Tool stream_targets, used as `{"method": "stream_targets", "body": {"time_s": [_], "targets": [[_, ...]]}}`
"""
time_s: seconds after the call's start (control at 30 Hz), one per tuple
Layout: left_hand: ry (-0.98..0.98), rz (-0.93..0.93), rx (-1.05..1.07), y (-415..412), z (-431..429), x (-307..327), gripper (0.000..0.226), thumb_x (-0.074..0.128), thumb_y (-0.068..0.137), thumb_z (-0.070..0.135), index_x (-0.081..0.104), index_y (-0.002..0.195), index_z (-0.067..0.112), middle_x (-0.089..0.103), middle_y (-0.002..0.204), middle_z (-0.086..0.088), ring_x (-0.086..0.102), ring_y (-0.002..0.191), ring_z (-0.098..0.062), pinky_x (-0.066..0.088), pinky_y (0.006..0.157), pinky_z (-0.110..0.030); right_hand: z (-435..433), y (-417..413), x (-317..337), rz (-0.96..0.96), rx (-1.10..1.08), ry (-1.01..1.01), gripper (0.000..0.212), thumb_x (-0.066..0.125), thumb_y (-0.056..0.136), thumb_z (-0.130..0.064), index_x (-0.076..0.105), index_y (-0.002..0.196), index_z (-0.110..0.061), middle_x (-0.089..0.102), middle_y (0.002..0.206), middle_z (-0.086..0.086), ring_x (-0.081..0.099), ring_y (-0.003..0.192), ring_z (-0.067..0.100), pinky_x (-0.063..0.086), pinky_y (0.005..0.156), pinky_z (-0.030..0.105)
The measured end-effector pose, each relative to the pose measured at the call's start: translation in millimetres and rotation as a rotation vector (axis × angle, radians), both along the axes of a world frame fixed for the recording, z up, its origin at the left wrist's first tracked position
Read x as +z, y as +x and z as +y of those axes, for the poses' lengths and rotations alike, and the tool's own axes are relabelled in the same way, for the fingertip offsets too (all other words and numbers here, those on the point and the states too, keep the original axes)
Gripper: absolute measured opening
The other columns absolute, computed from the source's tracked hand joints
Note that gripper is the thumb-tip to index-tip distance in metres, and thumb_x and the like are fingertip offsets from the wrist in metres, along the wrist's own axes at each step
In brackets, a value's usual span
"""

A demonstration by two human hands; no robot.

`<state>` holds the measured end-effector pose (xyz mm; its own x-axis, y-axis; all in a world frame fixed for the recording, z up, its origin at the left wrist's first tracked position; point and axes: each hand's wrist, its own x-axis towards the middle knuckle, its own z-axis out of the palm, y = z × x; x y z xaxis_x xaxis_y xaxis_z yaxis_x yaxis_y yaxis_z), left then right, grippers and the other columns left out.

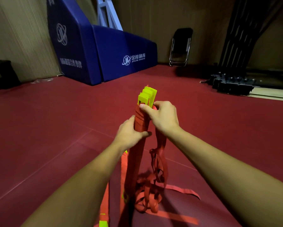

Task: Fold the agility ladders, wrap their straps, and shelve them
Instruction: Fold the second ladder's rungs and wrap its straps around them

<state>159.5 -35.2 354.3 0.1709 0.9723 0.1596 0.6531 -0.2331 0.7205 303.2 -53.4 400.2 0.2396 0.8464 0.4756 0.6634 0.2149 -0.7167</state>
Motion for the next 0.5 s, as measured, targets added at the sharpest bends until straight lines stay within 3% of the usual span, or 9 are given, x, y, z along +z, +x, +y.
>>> {"method": "stream_targets", "body": {"time_s": [0.1,0.17,0.2,0.3,0.37,0.5], "targets": [[-0.213,-0.309,-0.18,-0.4,0.9,0.7,0.042,0.078,0.07,0.015,0.058,0.106,0.02,0.069,0.101,-0.002,0.062,0.097,-0.018,0.049,0.097,-0.041,-0.5,3.0,0.8,0.015,0.034,0.033,0.055,0.069,0.083,-0.053,0.058,0.066,-0.002,0.033,0.05,0.003,0.032,0.056,0.023,0.029,0.051,0.032],[-0.23,-0.365,-0.22,0.6,0.2,-1.0,0.039,0.073,0.082,-0.004,0.057,0.113,0.014,0.068,0.104,-0.006,0.06,0.099,-0.017,0.049,0.098,-0.039,-1.4,5.6,2.9,0.027,0.061,0.042,0.055,0.069,0.084,-0.051,0.053,0.062,-0.003,0.033,0.05,0.002,0.028,0.054,0.019,0.026,0.048,0.027],[-0.196,-0.363,-0.216,0.7,0.8,-1.9,0.038,0.073,0.083,-0.005,0.058,0.114,0.012,0.07,0.105,-0.007,0.061,0.097,-0.018,0.05,0.098,-0.039,-1.4,6.8,3.5,0.042,0.061,0.035,0.055,0.069,0.084,-0.05,0.049,0.059,-0.005,0.037,0.048,0.0,0.03,0.052,0.018,0.026,0.048,0.026],[-0.065,-0.256,-0.124,0.0,3.7,-6.8,0.05,0.086,0.073,0.02,0.064,0.117,0.021,0.074,0.102,-0.005,0.068,0.091,-0.022,0.055,0.089,-0.041,0.4,7.8,2.0,0.11,0.04,-0.015,0.05,0.068,0.086,-0.049,0.052,0.056,-0.012,0.061,0.052,-0.004,0.051,0.053,0.013,0.037,0.054,0.032],[0.003,-0.151,-0.034,0.7,2.3,-8.3,0.054,0.086,0.065,0.036,0.065,0.114,0.027,0.074,0.096,0.001,0.068,0.092,-0.025,0.055,0.084,-0.039,0.6,5.2,-0.4,0.108,0.02,-0.047,0.05,0.066,0.084,-0.054,0.055,0.056,-0.014,0.064,0.052,-0.003,0.062,0.061,0.019,0.046,0.061,0.035],[0.119,0.066,0.106,6.0,-2.8,-5.5,0.051,0.076,0.067,0.057,0.058,0.11,0.037,0.067,0.1,0.002,0.065,0.1,-0.033,0.047,0.075,-0.037,-3.9,0.9,2.5,0.081,-0.005,-0.064,0.066,0.061,0.066,-0.078,0.05,0.055,-0.014,0.062,0.056,0.003,0.062,0.066,0.031,0.05,0.064,0.042]]}}
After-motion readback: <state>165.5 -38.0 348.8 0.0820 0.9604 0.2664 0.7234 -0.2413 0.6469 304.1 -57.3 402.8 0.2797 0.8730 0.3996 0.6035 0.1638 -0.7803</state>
